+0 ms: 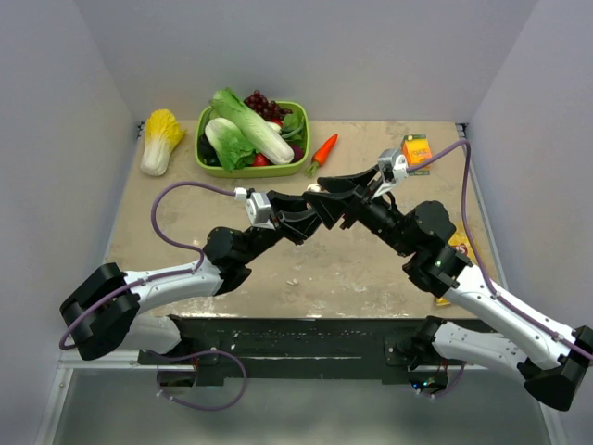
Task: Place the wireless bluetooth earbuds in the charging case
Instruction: Place the earbud in the charging case.
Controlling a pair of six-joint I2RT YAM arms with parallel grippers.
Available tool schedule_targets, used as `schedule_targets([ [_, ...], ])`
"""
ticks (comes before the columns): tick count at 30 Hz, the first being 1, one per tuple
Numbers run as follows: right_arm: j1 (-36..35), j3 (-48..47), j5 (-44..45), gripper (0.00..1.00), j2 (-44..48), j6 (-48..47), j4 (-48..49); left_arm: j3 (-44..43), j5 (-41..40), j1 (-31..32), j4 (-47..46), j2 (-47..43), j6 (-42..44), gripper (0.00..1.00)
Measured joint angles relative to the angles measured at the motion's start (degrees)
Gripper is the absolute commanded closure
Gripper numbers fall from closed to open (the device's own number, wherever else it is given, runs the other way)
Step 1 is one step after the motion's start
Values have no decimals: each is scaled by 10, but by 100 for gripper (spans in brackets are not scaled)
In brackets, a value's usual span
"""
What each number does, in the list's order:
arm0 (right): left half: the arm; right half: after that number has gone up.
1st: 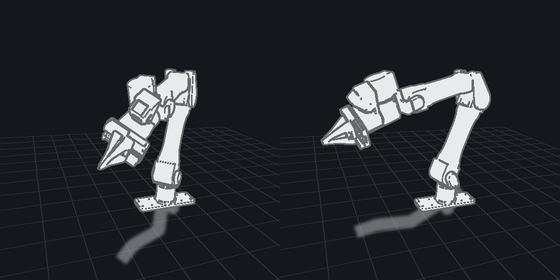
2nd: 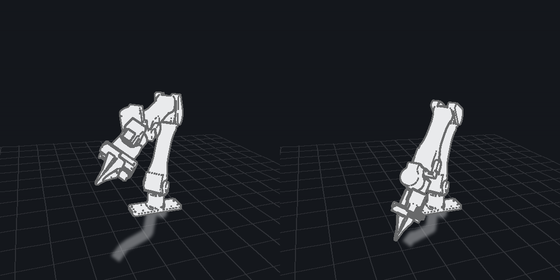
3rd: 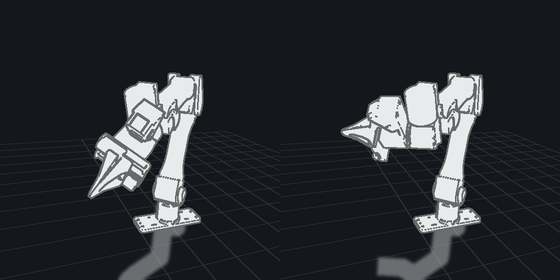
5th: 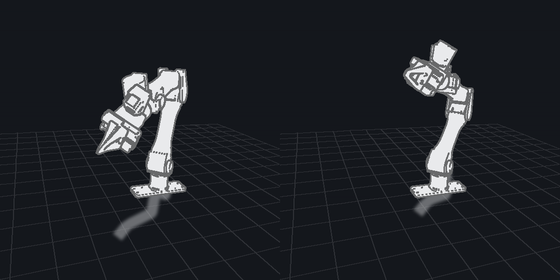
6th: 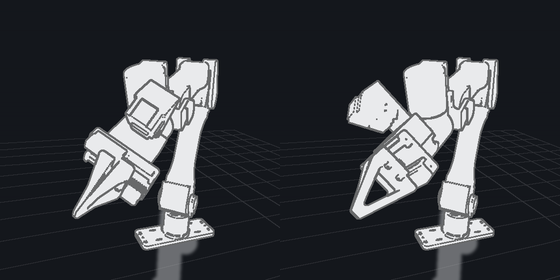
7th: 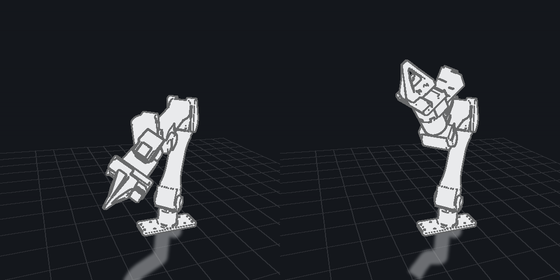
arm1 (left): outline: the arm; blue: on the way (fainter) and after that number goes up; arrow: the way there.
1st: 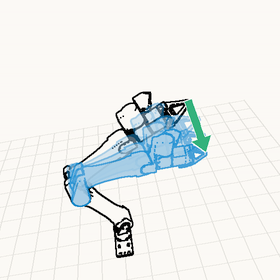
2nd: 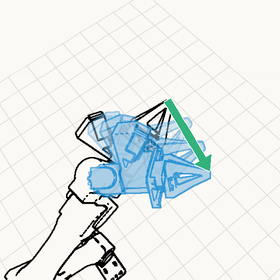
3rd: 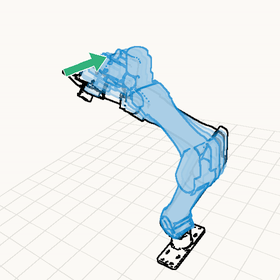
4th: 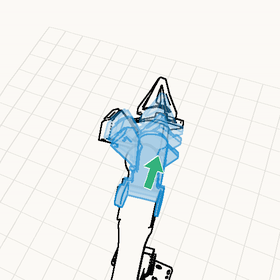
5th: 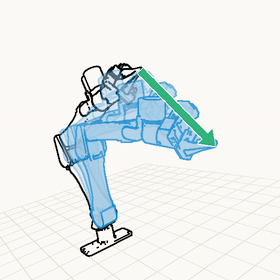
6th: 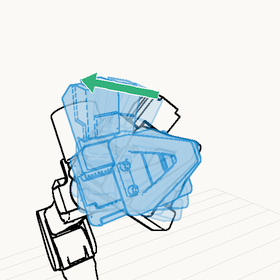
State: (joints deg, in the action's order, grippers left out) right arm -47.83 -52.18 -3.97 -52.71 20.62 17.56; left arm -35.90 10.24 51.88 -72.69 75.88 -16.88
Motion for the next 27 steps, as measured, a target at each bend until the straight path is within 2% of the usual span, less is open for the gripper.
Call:
schedule_targets([
  [12, 0, -29, 22, 40, 30, -8, -33, 0, 1, 0, -1, 0, 1, 100],
  [19, 0, -86, 110, 42, 26, -32, -116, 0, 9, 0, -1, 0, 1, 100],
  [27, 0, -89, 165, 41, 17, -58, -193, 2, 17, 0, -1, -2, 1, 100],
])
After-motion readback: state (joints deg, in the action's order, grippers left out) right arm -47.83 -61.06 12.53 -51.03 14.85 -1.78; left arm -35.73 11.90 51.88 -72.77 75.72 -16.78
